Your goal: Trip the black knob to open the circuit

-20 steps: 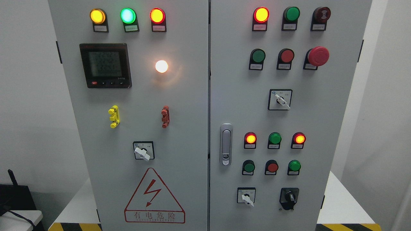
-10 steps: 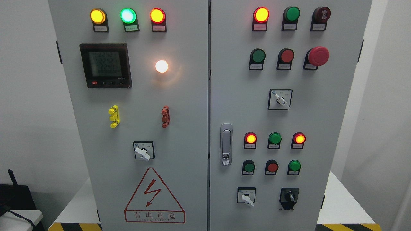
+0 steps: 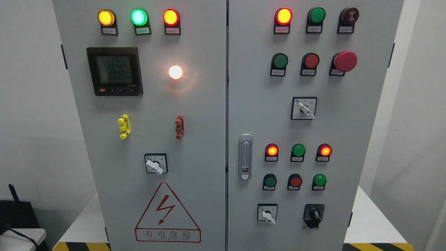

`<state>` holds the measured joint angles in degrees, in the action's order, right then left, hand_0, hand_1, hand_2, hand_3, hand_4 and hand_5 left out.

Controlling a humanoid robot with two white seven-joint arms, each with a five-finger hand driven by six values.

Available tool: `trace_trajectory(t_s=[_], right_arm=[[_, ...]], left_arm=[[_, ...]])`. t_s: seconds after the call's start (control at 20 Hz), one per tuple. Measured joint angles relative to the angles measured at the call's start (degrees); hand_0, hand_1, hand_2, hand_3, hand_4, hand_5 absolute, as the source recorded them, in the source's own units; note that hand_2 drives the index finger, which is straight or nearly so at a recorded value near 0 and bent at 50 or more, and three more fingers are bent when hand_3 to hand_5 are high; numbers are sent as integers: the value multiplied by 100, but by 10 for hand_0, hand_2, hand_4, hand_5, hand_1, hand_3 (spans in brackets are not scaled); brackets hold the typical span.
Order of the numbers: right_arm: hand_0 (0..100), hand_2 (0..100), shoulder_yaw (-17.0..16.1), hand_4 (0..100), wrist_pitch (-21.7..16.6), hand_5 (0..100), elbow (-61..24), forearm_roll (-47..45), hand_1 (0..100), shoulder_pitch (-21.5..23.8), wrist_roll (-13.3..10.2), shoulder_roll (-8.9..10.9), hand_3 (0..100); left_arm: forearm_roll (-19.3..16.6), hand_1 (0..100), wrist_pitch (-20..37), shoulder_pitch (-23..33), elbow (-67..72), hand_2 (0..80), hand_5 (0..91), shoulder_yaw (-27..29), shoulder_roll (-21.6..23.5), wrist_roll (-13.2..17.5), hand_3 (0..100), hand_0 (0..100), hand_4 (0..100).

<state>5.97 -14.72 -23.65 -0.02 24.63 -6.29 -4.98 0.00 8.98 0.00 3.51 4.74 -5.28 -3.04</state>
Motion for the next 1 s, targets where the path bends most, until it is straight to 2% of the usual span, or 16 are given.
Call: trace_trajectory(t_s=[0.3, 0.4, 0.55, 0.65, 0.8, 1.0], right_arm=[[215, 0, 21, 278, -828, 158, -979, 1, 347, 804, -73, 116, 266], [221, 0, 25, 297, -1257, 198, -1372, 1, 349, 1117, -73, 180, 289], [231, 0, 35, 351, -2033, 282, -1981, 2, 347, 1570, -80, 317, 338], [244, 20, 37, 466, -2417, 413, -2385, 2, 326, 1838, -83, 401, 453], [258, 63, 38, 546, -2796, 509, -3042, 2, 301, 2188, -151, 506, 533], [260, 164, 45, 635, -2970, 661, -3966, 2, 306, 2591, -348, 636, 609]], left_arm=[[0, 389, 0, 0, 0, 0, 0, 0, 0, 0, 0, 120, 0], [0, 389, 0, 0, 0, 0, 0, 0, 0, 0, 0, 120, 0], [0, 389, 0, 0, 0, 0, 0, 0, 0, 0, 0, 120, 0], [0, 389, 0, 0, 0, 0, 0, 0, 0, 0, 0, 120, 0], [0, 389, 0, 0, 0, 0, 0, 0, 0, 0, 0, 120, 0], [0, 389, 0, 0, 0, 0, 0, 0, 0, 0, 0, 120, 0]])
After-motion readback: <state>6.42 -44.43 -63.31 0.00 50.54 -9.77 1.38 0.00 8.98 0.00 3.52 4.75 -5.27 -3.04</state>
